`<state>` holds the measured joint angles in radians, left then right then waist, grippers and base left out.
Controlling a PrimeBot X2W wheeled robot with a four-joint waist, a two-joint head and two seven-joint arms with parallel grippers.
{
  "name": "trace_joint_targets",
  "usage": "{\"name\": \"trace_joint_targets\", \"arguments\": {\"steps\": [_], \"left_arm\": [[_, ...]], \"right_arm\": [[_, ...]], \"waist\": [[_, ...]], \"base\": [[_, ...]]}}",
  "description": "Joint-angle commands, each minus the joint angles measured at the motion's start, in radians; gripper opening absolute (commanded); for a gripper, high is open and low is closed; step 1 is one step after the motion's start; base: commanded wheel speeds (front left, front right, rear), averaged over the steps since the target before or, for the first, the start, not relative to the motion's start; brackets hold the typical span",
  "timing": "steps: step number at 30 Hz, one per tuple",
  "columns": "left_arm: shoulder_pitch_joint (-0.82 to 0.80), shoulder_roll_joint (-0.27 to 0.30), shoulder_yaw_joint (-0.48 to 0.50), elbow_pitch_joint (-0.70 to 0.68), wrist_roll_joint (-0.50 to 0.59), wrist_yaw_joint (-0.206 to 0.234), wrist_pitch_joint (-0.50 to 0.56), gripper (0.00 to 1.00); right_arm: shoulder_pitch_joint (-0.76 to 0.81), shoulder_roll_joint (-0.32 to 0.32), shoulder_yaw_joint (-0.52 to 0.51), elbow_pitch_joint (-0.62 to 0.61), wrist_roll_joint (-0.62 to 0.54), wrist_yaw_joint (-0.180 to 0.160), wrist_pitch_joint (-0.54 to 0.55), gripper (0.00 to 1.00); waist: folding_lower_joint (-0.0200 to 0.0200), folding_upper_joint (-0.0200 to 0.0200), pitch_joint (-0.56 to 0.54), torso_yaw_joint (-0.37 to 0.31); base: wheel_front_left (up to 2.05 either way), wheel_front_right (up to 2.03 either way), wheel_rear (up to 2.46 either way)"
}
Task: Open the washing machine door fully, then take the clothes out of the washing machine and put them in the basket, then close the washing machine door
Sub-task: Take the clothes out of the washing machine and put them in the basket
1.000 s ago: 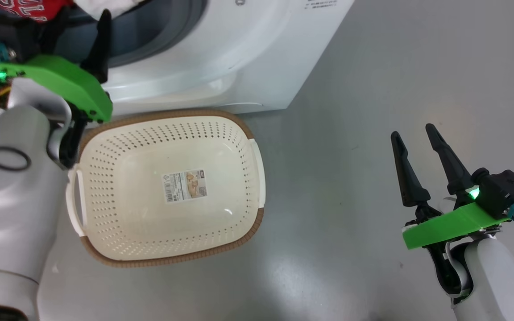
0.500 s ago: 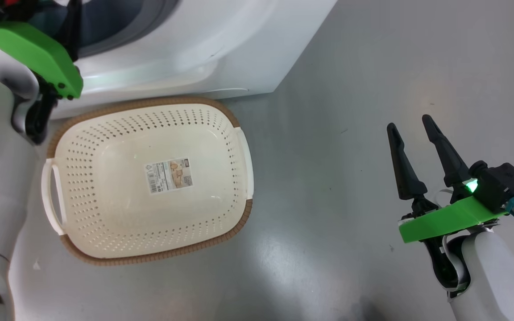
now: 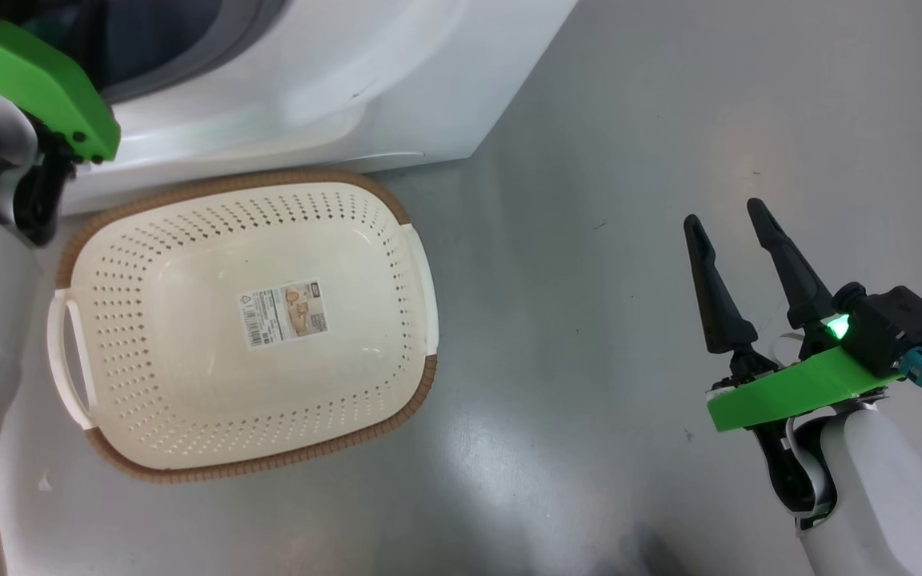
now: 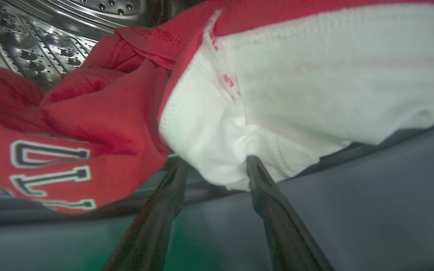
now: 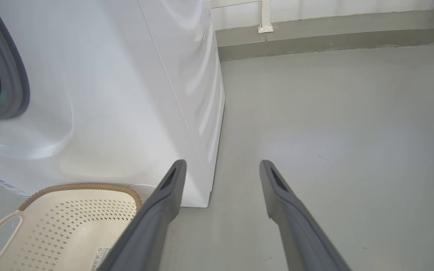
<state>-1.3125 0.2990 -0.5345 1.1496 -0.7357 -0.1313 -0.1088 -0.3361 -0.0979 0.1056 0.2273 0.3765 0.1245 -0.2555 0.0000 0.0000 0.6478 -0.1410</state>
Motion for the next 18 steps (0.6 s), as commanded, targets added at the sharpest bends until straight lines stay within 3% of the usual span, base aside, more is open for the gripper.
{"name": "trace_joint_targets", "arguments": {"steps": [1,18], "left_arm": [[-0.024,0.049,-0.001,-0.009,-0.013,0.001,-0.013,0.00],[0.043,0.035,-0.051,-0.068,-0.065,0.001,-0.151,0.00]], "right_arm": [[0.004,-0.002,0.017,-0.019,0.001,0.006,-0.006,1.00],[0.020,-0.017,-0.004,-0.014,-0.006,0.006,-0.006,1.00]], "waist": [[0.0000,0.0000,-0.001,-0.001],[0.0000,0.0000,-0.067,0.050]], "base": [[0.00,0.00,0.00],[0.00,0.00,0.00]]}}
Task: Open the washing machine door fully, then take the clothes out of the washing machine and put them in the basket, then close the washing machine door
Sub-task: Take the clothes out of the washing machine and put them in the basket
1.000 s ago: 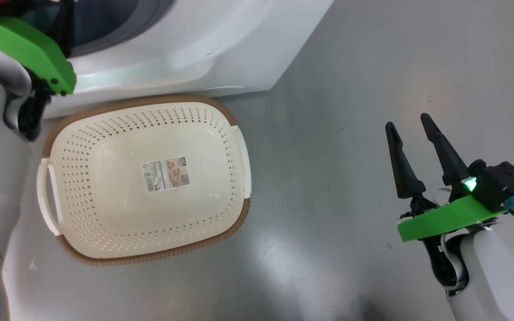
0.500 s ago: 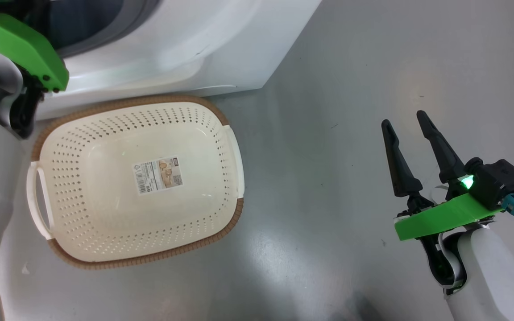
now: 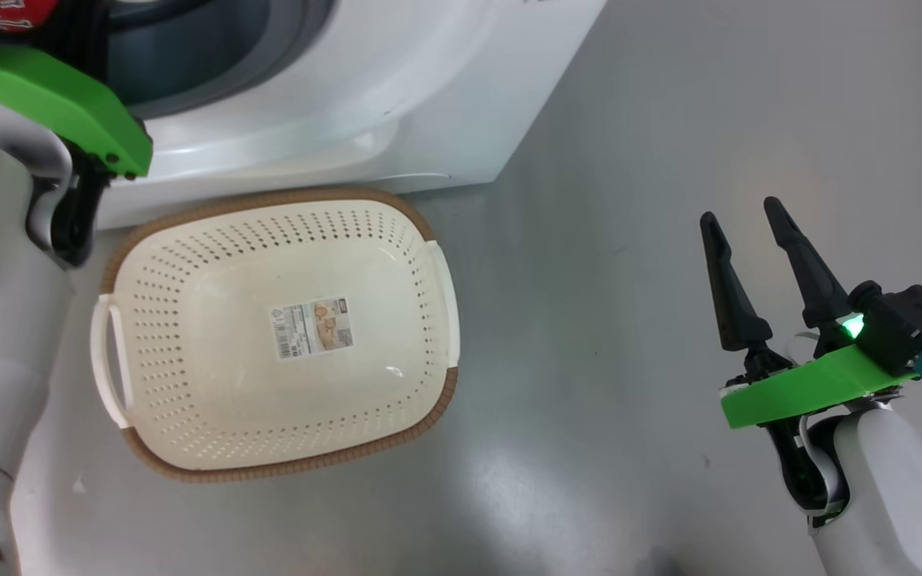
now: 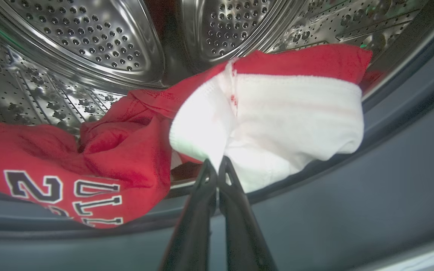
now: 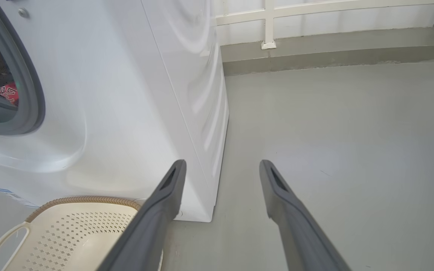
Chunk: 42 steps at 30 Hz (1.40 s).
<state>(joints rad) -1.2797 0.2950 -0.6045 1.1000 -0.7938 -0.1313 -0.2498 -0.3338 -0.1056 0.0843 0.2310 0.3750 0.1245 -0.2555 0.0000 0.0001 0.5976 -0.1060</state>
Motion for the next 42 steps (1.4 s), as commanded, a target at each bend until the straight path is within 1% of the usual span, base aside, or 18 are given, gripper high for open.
{"name": "trace_joint_targets", "arguments": {"steps": [1,6,10,16,22,27,29,34,35,42], "left_arm": [[0.018,0.041,0.033,-0.035,-0.004,0.001,-0.011,0.00],[0.108,0.042,0.138,-0.143,0.058,0.005,-0.012,0.00],[0.206,0.029,0.250,-0.246,0.127,0.014,-0.012,0.00],[0.357,-0.017,0.410,-0.393,0.251,0.012,-0.012,0.00],[0.483,-0.075,0.527,-0.506,0.351,0.005,-0.012,0.00],[0.565,-0.117,0.589,-0.582,0.404,0.002,-0.012,0.00],[0.596,-0.131,0.600,-0.619,0.413,0.001,-0.012,0.00],[0.675,-0.149,0.621,-0.723,0.421,0.001,-0.012,0.00],[0.675,-0.149,0.621,-0.723,0.421,0.001,-0.012,0.00],[0.749,-0.166,0.650,-0.845,0.433,0.001,-0.012,0.00]], "right_arm": [[0.019,-0.012,0.016,-0.018,-0.005,0.006,-0.006,1.00],[0.035,-0.026,0.012,-0.018,-0.004,0.006,-0.006,1.00],[0.056,-0.032,0.009,-0.017,-0.004,0.006,-0.006,1.00],[0.095,-0.045,-0.004,-0.015,-0.003,0.006,-0.006,1.00],[0.129,-0.053,-0.016,-0.011,-0.004,0.006,-0.006,1.00],[0.158,-0.058,-0.024,-0.006,-0.003,0.006,-0.006,1.00],[0.168,-0.060,-0.024,-0.005,-0.003,0.006,-0.006,1.00],[0.189,-0.062,-0.029,-0.002,-0.002,0.006,-0.006,1.00],[0.189,-0.062,-0.029,-0.002,-0.002,0.006,-0.006,1.00],[0.207,-0.062,-0.031,-0.005,-0.003,0.006,-0.006,1.00]], "waist": [[0.0000,-0.0001,-0.023,0.020],[0.0000,-0.0001,-0.059,0.040],[0.0000,-0.0001,-0.094,0.053],[0.0000,-0.0001,-0.148,0.074],[0.0000,-0.0001,-0.202,0.091],[0.0000,-0.0001,-0.244,0.101],[0.0000,-0.0001,-0.259,0.104],[0.0000,-0.0001,-0.292,0.110],[0.0000,-0.0001,-0.292,0.110],[0.0000,-0.0001,-0.316,0.112]], "base": [[0.00,0.00,0.00],[0.00,0.00,0.00],[0.00,0.00,0.00],[0.00,0.00,0.00],[0.00,0.00,0.00],[0.00,0.00,0.00],[0.00,0.00,0.00],[0.00,0.00,0.00],[0.00,0.00,0.00],[0.00,0.00,0.00]]}}
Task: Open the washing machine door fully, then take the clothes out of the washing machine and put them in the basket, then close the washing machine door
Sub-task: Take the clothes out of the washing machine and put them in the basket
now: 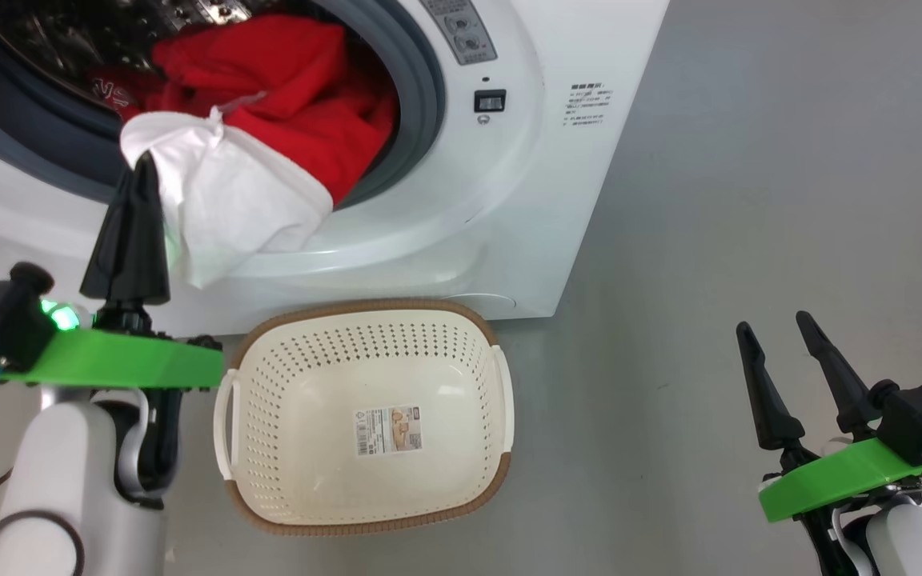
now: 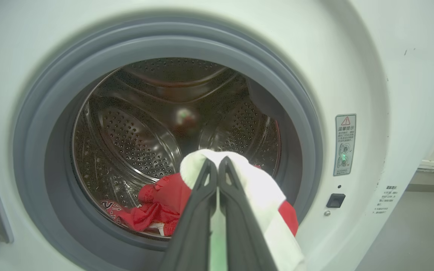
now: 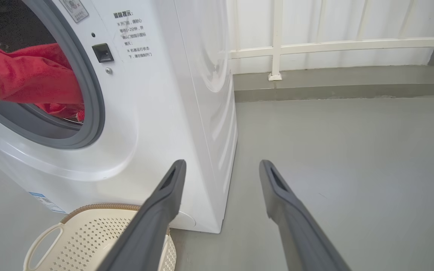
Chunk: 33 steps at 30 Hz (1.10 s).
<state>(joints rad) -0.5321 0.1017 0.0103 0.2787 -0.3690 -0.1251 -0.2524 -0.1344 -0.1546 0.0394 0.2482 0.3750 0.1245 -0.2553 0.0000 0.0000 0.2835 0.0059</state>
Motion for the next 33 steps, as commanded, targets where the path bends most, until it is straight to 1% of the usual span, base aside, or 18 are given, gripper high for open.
{"name": "trace_joint_targets", "arguments": {"steps": [1,14,19,25,33], "left_arm": [[0.011,0.025,0.039,-0.043,0.010,-0.005,-0.009,0.00],[0.107,0.001,0.060,-0.311,0.030,-0.005,-0.009,0.00],[0.137,-0.012,0.054,-0.371,0.035,-0.005,-0.009,0.00],[0.173,-0.023,0.038,-0.334,0.040,-0.006,-0.009,0.00],[0.208,-0.039,0.002,-0.213,0.048,-0.006,-0.009,0.00]], "right_arm": [[0.010,-0.013,0.013,-0.023,-0.003,0.006,-0.006,1.00],[0.019,-0.010,0.000,-0.040,-0.004,0.006,-0.006,1.00],[0.017,-0.009,-0.003,-0.041,-0.005,0.006,-0.006,1.00],[0.006,-0.008,0.003,-0.040,-0.003,0.006,-0.006,1.00],[-0.009,-0.003,0.005,-0.044,-0.003,0.006,-0.006,1.00]], "waist": [[0.0000,0.0000,-0.005,0.000],[0.0000,0.0000,-0.003,0.002],[0.0000,0.0000,0.001,0.004],[0.0000,0.0000,0.013,0.000],[0.0000,0.0000,0.044,-0.004]], "base": [[0.00,0.00,0.00],[0.00,0.00,0.00],[0.00,0.00,0.00],[0.00,0.00,0.00],[0.00,0.00,0.00]]}}
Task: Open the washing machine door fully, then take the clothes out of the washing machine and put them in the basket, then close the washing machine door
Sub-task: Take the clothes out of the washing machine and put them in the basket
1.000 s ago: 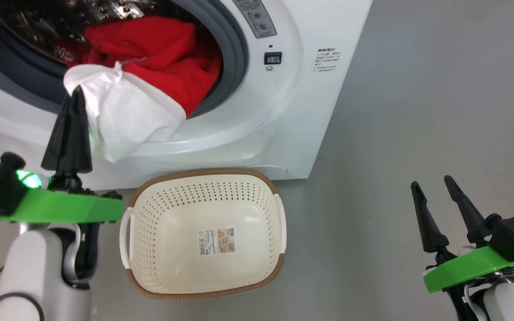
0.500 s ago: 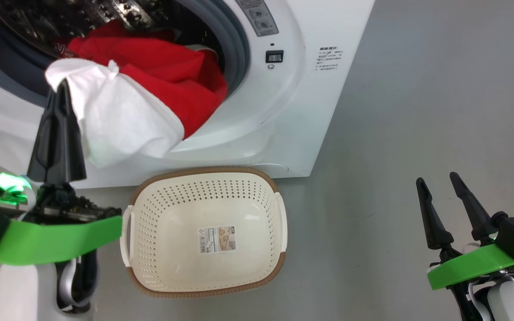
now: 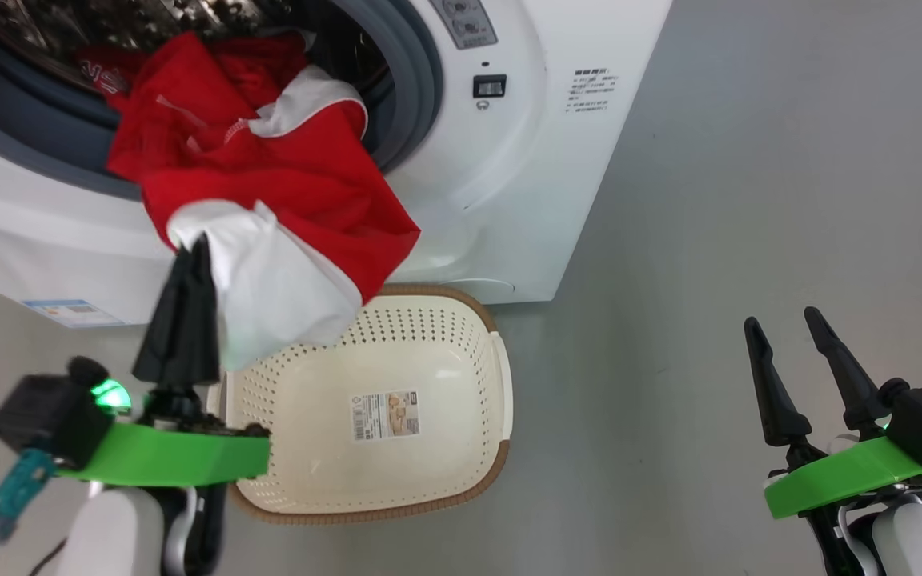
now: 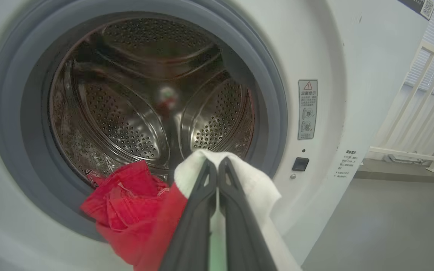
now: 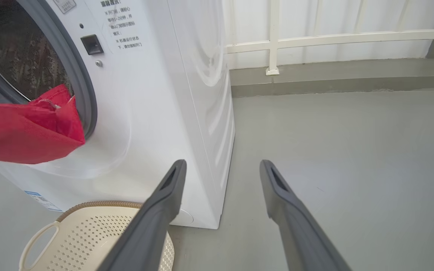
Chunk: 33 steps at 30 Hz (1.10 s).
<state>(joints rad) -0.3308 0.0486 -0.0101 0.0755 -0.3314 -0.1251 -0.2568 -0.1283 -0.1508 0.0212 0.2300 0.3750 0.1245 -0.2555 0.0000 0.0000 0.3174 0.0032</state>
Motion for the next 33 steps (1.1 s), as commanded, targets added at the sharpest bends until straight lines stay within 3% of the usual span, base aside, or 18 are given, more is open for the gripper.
{"name": "trace_joint_targets", "arguments": {"steps": [1,22,33], "left_arm": [[0.009,0.013,0.016,0.008,0.010,-0.006,-0.005,0.00],[-0.106,0.002,-0.087,0.439,0.021,-0.006,-0.005,0.00],[-0.244,0.005,-0.075,0.661,0.043,-0.006,-0.005,0.00]], "right_arm": [[-0.017,-0.007,0.022,-0.026,-0.003,0.006,-0.006,1.00],[-0.085,0.006,0.032,-0.041,-0.004,0.006,-0.006,1.00],[-0.125,0.016,0.037,-0.055,-0.006,0.006,-0.006,1.00]], "waist": [[0.0000,0.0000,0.016,-0.001],[0.0000,0.0000,0.158,-0.036],[0.0000,0.0000,0.247,-0.055]], "base": [[0.00,0.00,0.00],[0.00,0.00,0.00],[0.00,0.00,0.00]]}}
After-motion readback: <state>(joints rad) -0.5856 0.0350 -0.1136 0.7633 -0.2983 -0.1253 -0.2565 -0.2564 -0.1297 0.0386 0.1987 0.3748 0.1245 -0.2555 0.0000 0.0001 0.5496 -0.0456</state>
